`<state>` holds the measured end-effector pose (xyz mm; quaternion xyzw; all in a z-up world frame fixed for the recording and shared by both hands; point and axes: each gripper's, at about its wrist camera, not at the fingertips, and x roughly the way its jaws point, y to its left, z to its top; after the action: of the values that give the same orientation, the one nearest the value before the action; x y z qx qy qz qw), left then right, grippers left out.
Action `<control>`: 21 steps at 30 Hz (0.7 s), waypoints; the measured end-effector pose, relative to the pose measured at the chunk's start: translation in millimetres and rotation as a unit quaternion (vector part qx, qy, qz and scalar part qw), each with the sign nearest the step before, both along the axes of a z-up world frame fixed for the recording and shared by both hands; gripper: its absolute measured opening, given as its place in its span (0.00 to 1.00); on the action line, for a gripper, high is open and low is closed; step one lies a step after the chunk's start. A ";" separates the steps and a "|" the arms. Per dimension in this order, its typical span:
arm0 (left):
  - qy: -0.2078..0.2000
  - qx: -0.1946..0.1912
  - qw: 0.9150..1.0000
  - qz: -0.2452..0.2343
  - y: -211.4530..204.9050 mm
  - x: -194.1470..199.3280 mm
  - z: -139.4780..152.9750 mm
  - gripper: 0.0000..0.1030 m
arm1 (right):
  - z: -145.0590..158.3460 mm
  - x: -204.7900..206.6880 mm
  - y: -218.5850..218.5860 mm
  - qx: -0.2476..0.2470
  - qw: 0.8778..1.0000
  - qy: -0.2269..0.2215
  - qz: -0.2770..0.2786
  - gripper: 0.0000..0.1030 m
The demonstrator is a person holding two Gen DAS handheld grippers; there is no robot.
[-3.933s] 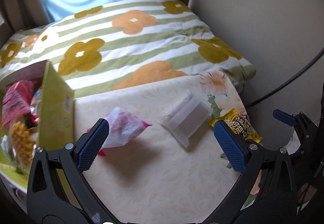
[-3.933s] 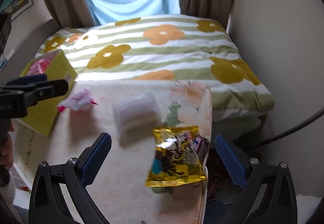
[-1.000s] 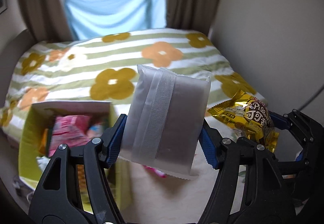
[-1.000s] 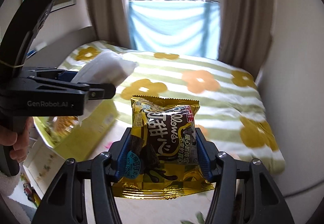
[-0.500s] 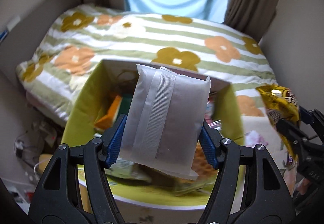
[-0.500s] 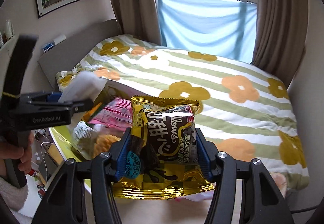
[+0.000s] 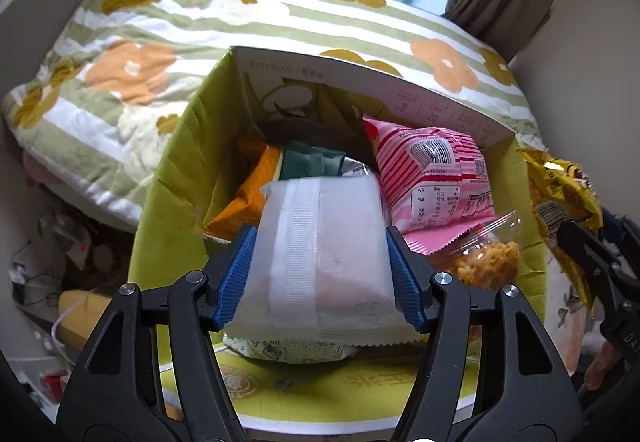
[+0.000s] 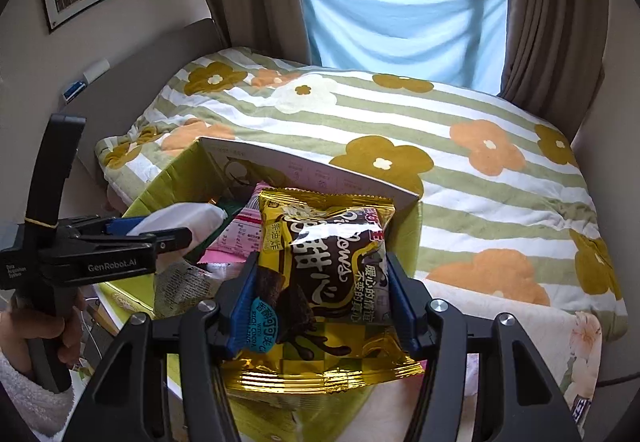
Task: Organize snacks
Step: 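Open both grippers to drop the white pack and gold bag into the box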
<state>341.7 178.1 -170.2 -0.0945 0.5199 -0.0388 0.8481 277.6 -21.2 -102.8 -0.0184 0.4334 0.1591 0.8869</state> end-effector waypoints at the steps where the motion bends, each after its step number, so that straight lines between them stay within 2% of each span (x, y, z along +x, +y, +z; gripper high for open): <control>1: -0.004 -0.009 1.000 -0.002 2.5 -1.7 1.4 0.79 | -1.0 -0.6 2.5 0.003 1.000 0.003 -0.002 0.52; 2: -0.011 -0.010 1.000 -0.002 4.8 -3.9 4.2 0.92 | -1.1 -1.4 4.4 0.005 1.000 0.005 -0.005 0.52; 3: -0.024 -0.002 1.000 -0.002 6.3 -7.0 8.3 1.00 | -1.8 -2.3 6.0 0.008 1.000 0.007 -0.007 0.52; 6: -0.026 0.011 1.000 -0.011 6.9 -10.9 13.1 1.00 | -4.8 -2.9 10.7 0.012 1.000 0.015 -0.008 0.52; 15: -0.018 0.009 1.000 0.001 18.2 -27.8 16.7 1.00 | -5.2 -12.9 29.1 0.012 0.999 0.012 0.033 0.54; 17: -0.016 0.018 1.000 0.000 18.1 -30.2 18.7 1.00 | -6.9 -11.6 37.3 0.015 0.999 0.014 0.049 0.63; 19: -0.019 0.031 0.999 0.002 17.2 -31.6 22.3 1.00 | -7.5 -13.5 44.6 0.020 0.998 0.008 0.058 0.90; 21: -0.024 0.035 0.999 0.003 15.7 -33.3 26.5 1.00 | -8.4 -17.1 47.8 0.023 0.998 0.004 0.065 0.95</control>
<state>308.4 193.7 -143.8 -0.0658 0.5003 -0.0202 0.8631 260.5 26.6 -111.1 -0.0255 0.4311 0.2264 0.8731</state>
